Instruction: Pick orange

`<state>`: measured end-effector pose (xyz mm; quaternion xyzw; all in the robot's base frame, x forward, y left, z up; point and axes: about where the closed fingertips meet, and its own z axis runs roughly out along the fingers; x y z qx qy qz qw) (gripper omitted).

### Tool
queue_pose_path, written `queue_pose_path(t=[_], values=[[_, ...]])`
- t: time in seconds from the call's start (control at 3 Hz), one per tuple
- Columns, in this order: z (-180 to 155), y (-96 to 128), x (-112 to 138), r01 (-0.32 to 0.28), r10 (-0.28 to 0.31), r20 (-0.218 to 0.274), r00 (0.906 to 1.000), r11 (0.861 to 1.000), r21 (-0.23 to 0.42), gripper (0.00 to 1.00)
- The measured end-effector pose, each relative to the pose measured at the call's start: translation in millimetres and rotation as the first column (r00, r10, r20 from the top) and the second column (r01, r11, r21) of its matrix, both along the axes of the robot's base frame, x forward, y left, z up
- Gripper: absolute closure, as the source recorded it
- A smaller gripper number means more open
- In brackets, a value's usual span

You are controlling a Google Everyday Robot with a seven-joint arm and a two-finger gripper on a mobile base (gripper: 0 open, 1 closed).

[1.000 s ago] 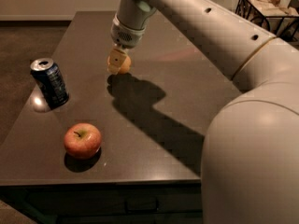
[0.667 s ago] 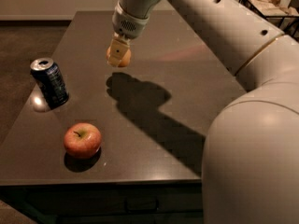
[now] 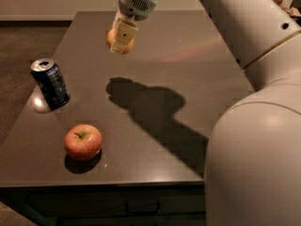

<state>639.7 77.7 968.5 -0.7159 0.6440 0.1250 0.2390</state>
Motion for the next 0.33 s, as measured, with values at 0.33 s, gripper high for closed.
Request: queue_pose_path(t=[0.33], values=[[-0.2,0.4,0.3,0.0,0.0,0.0,1.0,1.0,0.001,1.0]])
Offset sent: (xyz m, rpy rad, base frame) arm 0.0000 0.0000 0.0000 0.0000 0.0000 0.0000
